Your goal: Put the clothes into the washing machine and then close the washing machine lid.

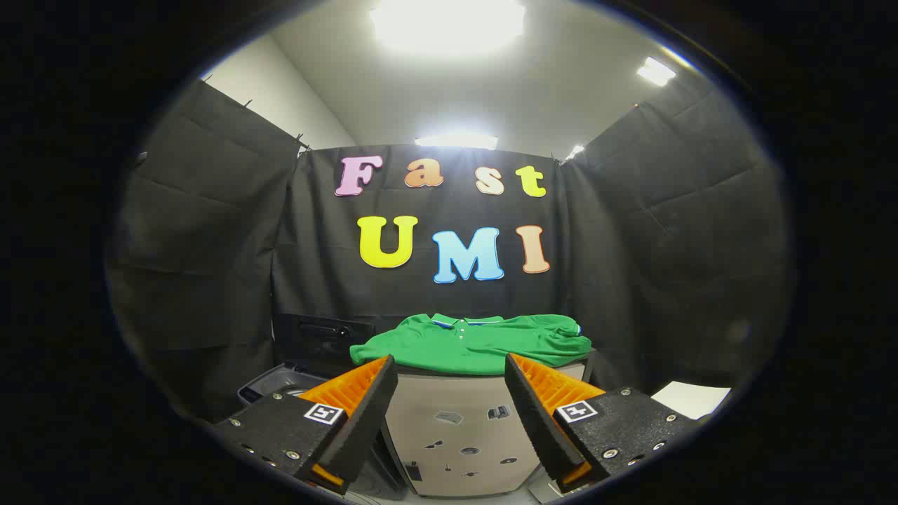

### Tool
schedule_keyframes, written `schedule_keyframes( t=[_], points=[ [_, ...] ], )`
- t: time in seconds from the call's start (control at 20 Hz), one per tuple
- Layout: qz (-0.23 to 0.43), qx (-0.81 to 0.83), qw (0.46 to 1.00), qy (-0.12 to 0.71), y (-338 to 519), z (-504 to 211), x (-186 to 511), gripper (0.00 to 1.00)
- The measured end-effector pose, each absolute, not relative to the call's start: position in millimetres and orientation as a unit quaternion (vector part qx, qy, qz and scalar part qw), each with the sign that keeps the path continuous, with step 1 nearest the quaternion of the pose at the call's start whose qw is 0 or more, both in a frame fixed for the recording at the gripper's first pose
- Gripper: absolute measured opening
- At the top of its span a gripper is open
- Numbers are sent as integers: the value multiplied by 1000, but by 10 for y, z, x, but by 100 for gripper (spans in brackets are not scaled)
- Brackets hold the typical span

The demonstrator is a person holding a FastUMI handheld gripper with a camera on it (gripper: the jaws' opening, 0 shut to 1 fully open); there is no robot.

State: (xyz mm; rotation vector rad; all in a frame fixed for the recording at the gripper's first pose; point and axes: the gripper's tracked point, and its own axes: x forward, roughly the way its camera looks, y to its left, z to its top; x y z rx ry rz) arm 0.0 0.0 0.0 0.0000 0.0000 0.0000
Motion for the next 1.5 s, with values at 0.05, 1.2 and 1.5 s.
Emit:
schedule_keyframes(
  t=[0.05, 1.2, 1.5],
  points=[
    [-1, -1, 1000, 1, -8, 13, 26, 95],
    [-9, 3, 1000, -10, -93, 234, -155, 95],
    [-3, 3, 1000, -5, -14, 187, -208, 95]
  ],
)
